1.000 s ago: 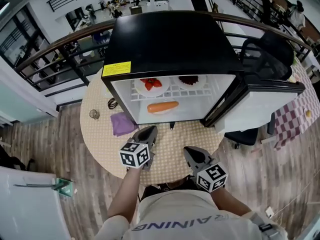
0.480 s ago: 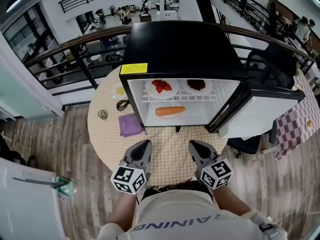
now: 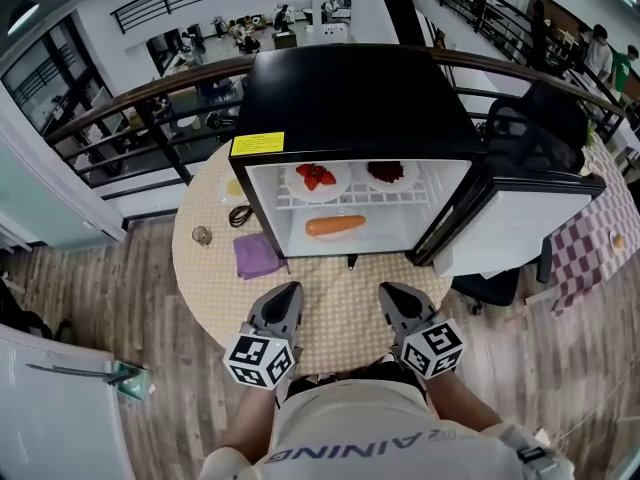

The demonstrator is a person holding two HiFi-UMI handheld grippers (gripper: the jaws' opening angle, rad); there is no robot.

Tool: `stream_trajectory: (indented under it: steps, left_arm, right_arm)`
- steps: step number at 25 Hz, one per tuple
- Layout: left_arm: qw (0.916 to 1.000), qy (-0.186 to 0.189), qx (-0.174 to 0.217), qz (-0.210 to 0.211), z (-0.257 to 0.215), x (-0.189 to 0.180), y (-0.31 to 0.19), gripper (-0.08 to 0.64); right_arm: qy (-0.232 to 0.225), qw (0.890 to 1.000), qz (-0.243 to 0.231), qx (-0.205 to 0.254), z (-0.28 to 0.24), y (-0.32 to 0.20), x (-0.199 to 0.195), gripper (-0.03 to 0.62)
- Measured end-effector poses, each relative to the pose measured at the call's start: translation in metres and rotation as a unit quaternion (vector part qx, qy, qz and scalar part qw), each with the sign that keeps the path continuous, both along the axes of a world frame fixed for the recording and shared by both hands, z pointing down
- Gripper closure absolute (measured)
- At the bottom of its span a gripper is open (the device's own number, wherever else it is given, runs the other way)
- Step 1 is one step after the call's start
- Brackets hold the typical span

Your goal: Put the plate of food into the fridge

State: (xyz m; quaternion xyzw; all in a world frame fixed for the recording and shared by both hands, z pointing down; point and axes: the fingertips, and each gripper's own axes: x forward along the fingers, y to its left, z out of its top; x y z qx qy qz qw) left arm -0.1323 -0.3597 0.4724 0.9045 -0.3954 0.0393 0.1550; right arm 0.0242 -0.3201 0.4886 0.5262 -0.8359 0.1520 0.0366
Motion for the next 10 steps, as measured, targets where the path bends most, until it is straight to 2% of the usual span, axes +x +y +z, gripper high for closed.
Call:
stream_trajectory:
  steps: [10]
  left_arm:
    - [0.9999,-0.007,-0.004,0.008,0.0047,0.0101,-0.001,0.543]
  right_arm:
    - [0.003,1.0,-0.001,-0.004,0.0026,0.0,0.0031,0.572]
